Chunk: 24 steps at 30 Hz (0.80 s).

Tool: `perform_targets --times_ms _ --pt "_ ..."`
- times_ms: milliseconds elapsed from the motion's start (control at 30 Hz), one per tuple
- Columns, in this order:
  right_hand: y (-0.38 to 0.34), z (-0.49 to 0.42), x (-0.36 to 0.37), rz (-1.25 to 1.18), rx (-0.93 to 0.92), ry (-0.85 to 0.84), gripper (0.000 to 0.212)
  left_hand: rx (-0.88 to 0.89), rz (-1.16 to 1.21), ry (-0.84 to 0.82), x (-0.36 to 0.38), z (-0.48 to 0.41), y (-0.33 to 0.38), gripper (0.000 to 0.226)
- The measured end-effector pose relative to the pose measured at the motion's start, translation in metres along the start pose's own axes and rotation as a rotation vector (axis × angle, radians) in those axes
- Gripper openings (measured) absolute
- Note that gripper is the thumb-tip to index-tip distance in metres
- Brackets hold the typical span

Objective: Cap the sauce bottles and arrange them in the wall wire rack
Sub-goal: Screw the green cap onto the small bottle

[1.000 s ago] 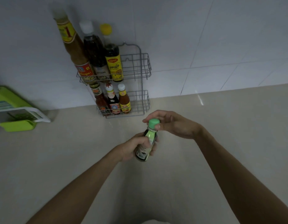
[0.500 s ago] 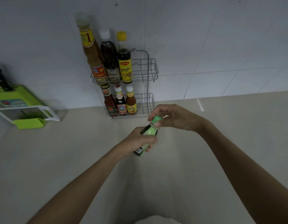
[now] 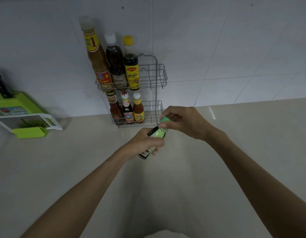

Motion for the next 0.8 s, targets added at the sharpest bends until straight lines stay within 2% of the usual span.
perform_targets --times_ms 167,233,300,400,467,600,733,800 --pt "0.002 -0.001 -0.004 -0.252 -0.018 -0.272 0.033 0.003 0.145 -0.170 0.007 0.005 -0.003 0.010" --pt "0.005 -0.001 -0.008 -0.192 0.035 -0.236 0.029 0.002 0.105 -0.127 0.009 0.003 -0.006 0.011" --pt "0.007 0.001 -0.006 -0.068 0.114 -0.144 0.027 0.003 0.001 -0.015 0.009 0.000 -0.007 0.011" --pt "0.003 0.004 0.006 0.143 0.149 -0.045 0.048 0.004 -0.137 0.146 0.009 -0.002 -0.008 0.011" --pt "0.003 0.003 0.008 0.229 0.145 -0.052 0.052 0.004 -0.170 0.166 0.010 -0.002 -0.008 0.013" --pt "0.001 0.002 0.002 -0.017 0.062 -0.207 0.023 0.031 0.011 0.024 0.009 0.002 -0.007 0.008" --pt "-0.005 0.005 -0.001 -0.223 -0.054 -0.346 0.030 0.009 0.211 -0.237 0.012 0.009 -0.004 0.010" --pt "-0.004 0.003 -0.004 -0.175 -0.003 -0.358 0.028 0.003 0.184 -0.229 0.013 0.010 -0.005 0.009"
Point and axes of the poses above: each hand's wrist, its own z-axis away from the middle knuckle, its own x-axis out of the palm, y = z × x, the point moved 4 cm from there along -z, towards the middle knuckle, and after that the axes turned 7 degrees about -z, right-handed, at the moved point
